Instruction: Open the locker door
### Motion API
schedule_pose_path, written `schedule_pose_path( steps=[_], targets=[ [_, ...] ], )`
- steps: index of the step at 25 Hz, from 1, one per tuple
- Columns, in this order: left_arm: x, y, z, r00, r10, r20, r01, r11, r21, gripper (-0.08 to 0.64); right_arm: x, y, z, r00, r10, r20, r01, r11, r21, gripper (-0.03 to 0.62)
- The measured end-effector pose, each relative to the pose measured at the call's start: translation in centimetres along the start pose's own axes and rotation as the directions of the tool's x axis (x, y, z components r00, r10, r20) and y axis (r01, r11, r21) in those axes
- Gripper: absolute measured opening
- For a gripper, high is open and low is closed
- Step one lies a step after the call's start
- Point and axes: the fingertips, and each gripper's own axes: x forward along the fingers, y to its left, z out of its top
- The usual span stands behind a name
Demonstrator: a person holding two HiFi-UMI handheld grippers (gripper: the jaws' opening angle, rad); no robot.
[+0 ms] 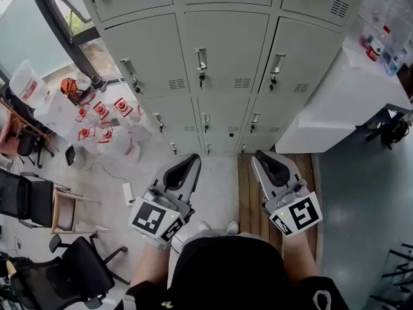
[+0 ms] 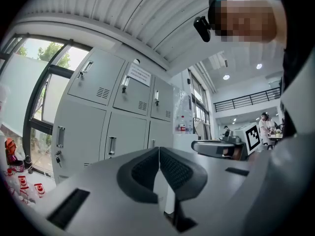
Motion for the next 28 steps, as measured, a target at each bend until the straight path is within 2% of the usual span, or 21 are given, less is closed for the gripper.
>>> schedule_pose_path(
  steps=[4, 10, 15, 21, 28],
  targets=[
    [-1.2, 2.3, -0.1, 1.0, -0.006, -0.001, 0.006, 1.0, -0.007, 0.023, 2.1, 1.0, -0.2, 1.0, -0.016, 0.002, 0.015, 0.999, 0.035, 0.048],
    [-3.5, 6.1, -1.1, 1.0, -0.005, 0.0, 0.005, 1.0, -0.029, 0.023, 5.4, 3.6, -1.0, 1.0, -0.021, -0.019, 0.022, 1.0, 0.017, 0.048],
    [-4.0, 8.3, -2.0, 1.0, 0.002, -0.022, -0.003, 0.999, -0.052, 0.023, 7.4, 3.9, -1.3, 0.999, -0.029, -0.03, 0.029, 0.999, 0.019, 0.048],
    [-1.9, 10.4, -2.6, 0.999, 0.007, -0.033, -0.009, 0.999, -0.052, 0.023, 9.7, 1.8, -2.7, 0.999, -0.033, -0.035, 0.034, 0.999, 0.036, 0.048],
    [3.6, 12.9, -2.7, 0.998, 0.031, -0.047, -0.033, 0.999, -0.039, 0.023, 13.3, -3.0, -3.9, 0.999, 0.002, -0.034, 0.0, 0.999, 0.05, 0.048]
  ],
)
